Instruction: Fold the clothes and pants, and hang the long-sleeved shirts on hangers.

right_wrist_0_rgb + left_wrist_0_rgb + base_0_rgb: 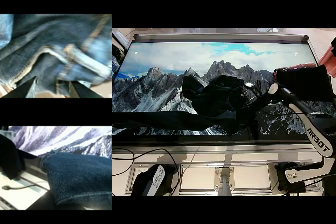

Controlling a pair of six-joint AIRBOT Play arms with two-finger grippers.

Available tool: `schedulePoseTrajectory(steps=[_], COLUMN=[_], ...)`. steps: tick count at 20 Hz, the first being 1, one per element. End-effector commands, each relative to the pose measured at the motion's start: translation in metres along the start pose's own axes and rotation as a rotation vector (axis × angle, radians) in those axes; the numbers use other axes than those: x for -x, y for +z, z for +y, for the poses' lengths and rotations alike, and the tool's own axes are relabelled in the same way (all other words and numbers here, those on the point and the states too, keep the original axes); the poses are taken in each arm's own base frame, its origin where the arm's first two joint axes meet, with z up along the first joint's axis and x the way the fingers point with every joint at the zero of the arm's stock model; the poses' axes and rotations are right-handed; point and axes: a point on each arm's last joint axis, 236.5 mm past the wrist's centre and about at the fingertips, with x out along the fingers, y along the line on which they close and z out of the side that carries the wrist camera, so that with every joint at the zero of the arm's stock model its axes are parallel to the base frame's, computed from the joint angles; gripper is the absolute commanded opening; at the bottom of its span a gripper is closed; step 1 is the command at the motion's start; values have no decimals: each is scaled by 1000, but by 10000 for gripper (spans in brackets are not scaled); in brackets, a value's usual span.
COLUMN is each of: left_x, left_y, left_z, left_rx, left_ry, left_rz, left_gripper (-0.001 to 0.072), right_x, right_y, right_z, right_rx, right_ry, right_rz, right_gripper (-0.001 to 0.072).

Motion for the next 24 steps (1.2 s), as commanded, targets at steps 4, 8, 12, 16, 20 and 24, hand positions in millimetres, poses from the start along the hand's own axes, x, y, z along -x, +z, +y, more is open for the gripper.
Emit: schedulePoseTrajectory(steps=[4,8,12,16,20,24], left_x=[-12,-14,-14,-14,-14,-14], left_y=[-1,-2,-5,-9,-12,-8], left_z=[-6,-7,-8,-9,-16,-17], left_rx=[-29,-32,-32,-31,-44,-43], left_ry=[-19,-22,-25,-32,-60,-63], left_rz=[36,46,61,76,89,74], left_gripper=[20,20,20,20,20,20], right_x=[49,28,9,-11,-43,-20], right_y=[3,-9,-2,2,-7,-29], right_z=[-41,-35,-12,14,45,70], right_rx=[-23,30,53,89,143,154], right_ry=[-58,20,178,263,320,432], right_rz=[-23,28,-4,9,105,226], right_gripper=[521,521,520,501,419,26])
